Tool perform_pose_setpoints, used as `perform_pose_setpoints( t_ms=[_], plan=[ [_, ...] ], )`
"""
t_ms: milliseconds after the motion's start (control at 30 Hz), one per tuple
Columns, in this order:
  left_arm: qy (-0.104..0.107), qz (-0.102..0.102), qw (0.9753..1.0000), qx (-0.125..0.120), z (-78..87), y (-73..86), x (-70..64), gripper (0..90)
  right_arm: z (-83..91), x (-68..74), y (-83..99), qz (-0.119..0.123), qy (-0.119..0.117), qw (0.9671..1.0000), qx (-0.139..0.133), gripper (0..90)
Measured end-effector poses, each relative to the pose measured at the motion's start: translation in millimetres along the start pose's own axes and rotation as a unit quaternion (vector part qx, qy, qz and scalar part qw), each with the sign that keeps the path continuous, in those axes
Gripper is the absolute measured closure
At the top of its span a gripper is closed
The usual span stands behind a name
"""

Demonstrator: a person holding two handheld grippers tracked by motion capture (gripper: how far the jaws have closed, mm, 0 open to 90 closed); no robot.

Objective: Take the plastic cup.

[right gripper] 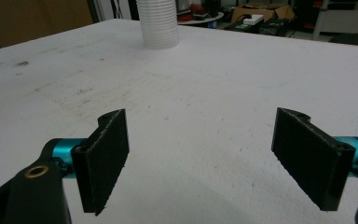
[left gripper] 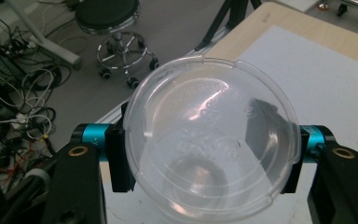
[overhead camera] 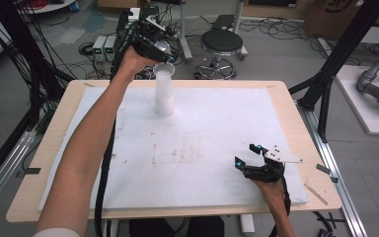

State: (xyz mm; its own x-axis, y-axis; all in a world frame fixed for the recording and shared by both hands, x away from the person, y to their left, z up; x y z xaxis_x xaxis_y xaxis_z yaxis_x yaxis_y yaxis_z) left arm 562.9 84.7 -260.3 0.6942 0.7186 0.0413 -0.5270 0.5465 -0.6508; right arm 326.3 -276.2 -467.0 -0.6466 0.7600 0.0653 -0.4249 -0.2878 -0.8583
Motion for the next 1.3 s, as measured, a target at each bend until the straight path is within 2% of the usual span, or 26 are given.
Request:
perform_pose_setpoints(
  t_ms=[67, 167, 333, 433, 567, 633, 767, 867, 933, 1067, 1300],
  plan=[
    [-0.002, 0.000, 0.9999, -0.012, 9.3, -4.4, 0.2, 38.9, 0.0, 0.0, 0.0, -0.001, 0.000, 1.0000, 0.000, 19.0],
    [-0.010, -0.007, 0.9998, -0.014, 18.6, -7.7, -0.7, 38.9, 0.0, -0.1, 0.0, -0.001, -0.001, 1.0000, 0.000, 19.0],
    [-0.005, -0.011, 0.9997, -0.021, 29.0, -5.3, -3.7, 38.9, 0.0, 0.9, 0.1, 0.003, 0.002, 1.0000, -0.001, 19.0],
    [-0.002, -0.023, 0.9995, -0.019, 35.6, 3.4, -10.4, 38.9, -0.1, 1.2, 0.0, 0.004, 0.002, 1.0000, 0.000, 19.0],
    [0.018, -0.040, 0.9980, -0.045, 51.4, 21.6, -24.5, 38.9, 0.2, 0.7, 0.1, 0.002, 0.002, 1.0000, -0.002, 19.0],
    [0.020, -0.053, 0.9971, -0.051, 61.8, 34.0, -32.5, 38.9, 0.6, 1.3, 0.2, 0.006, 0.003, 1.0000, -0.004, 19.0],
    [0.039, -0.069, 0.9932, -0.086, 81.7, 59.9, -49.6, 38.9, 1.3, 1.5, 0.3, 0.009, 0.004, 0.9999, -0.009, 19.0],
    [0.056, -0.077, 0.9888, -0.114, 91.8, 78.7, -61.7, 38.9, 1.6, 2.0, 0.4, 0.007, 0.003, 0.9999, -0.009, 19.0],
    [0.071, -0.084, 0.9851, -0.132, 96.0, 89.5, -70.3, 38.9, 1.2, 2.0, 0.3, 0.009, 0.003, 0.9999, -0.008, 19.0],
    [0.100, -0.084, 0.9767, -0.170, 98.6, 107.2, -86.4, 38.8, 0.7, 1.7, 0.3, 0.009, 0.003, 0.9999, -0.005, 19.0],
    [0.137, -0.089, 0.9634, -0.213, 97.5, 129.2, -107.4, 38.8, -1.3, 0.4, -0.3, 0.005, -0.003, 1.0000, 0.004, 19.0]
  ],
)
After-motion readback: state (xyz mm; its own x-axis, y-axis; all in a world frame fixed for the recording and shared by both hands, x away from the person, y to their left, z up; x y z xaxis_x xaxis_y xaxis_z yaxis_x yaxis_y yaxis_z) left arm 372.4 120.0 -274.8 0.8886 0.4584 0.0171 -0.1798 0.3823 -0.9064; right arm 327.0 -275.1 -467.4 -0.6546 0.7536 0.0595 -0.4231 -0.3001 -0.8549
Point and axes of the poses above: each handheld gripper's, and its own axes: z roughly backward along the jaws, y roughly out of its underside, x roughly to its left, the point moved 4 cm from there along -z, roughly forward along the jaws, and after that the axes turned 12 degrees about x, right-handed, at the moved point
